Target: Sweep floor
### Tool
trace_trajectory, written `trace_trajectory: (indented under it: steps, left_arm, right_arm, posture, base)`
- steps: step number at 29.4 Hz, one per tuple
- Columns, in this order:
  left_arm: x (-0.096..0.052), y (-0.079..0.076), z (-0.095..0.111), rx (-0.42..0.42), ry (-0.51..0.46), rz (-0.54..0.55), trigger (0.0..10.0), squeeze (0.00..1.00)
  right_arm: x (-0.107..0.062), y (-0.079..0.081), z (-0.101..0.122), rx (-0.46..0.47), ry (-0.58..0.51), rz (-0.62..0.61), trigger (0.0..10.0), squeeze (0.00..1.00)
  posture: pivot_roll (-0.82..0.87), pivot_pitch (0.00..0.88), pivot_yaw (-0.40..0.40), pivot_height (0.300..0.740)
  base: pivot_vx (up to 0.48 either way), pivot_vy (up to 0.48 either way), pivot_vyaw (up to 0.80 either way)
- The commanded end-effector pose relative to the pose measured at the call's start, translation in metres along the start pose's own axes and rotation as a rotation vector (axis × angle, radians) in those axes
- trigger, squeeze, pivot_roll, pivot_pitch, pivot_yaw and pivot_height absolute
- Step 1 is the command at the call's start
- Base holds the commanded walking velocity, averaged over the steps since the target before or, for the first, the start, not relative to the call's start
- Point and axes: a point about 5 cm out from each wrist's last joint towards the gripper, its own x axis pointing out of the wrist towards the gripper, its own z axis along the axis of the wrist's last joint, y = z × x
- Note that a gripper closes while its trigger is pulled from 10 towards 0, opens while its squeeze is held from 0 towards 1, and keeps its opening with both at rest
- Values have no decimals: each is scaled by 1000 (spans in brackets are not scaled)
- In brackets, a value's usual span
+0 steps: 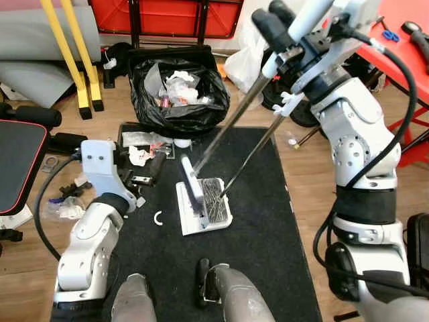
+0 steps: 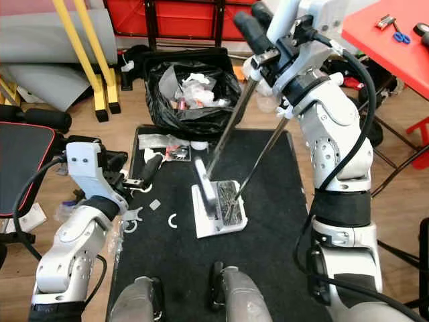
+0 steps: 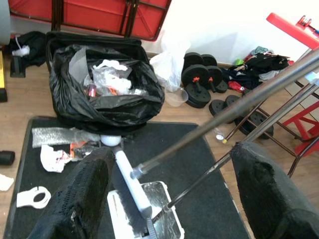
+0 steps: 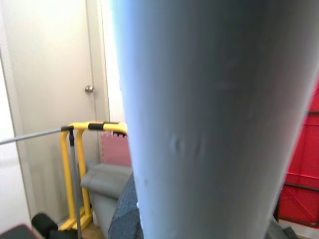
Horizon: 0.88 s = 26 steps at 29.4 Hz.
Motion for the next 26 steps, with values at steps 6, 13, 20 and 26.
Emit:
trace_trajectory:
  steps: [6, 13, 20, 26]
  left_arm:
    - [-4, 2, -7, -38, 37, 76, 10000, 0]
    - [-3, 1, -8, -33, 41, 84, 10000, 0]
    - [-1, 0, -7, -3, 50, 75, 10000, 0]
    - [0, -6, -6, 73, 73, 24, 10000, 0]
  right_arm:
    - [-4, -1, 7, -21, -69, -52, 10000, 0]
    - [-4, -3, 6, -7, -88, -101, 10000, 0]
    - [-6, -4, 2, 8, -103, -161, 10000, 0]
    - [-11, -7, -5, 84, -145, -222, 10000, 0]
  posture:
    - [-146, 165, -167, 740]
    - [-153, 167, -165, 740]
    - [-152, 173, -161, 740]
    - [-141, 189, -150, 740]
  base:
    - [0, 0, 0]
    - [0, 0, 0]
    - [0, 0, 0]
    - [0, 0, 0]
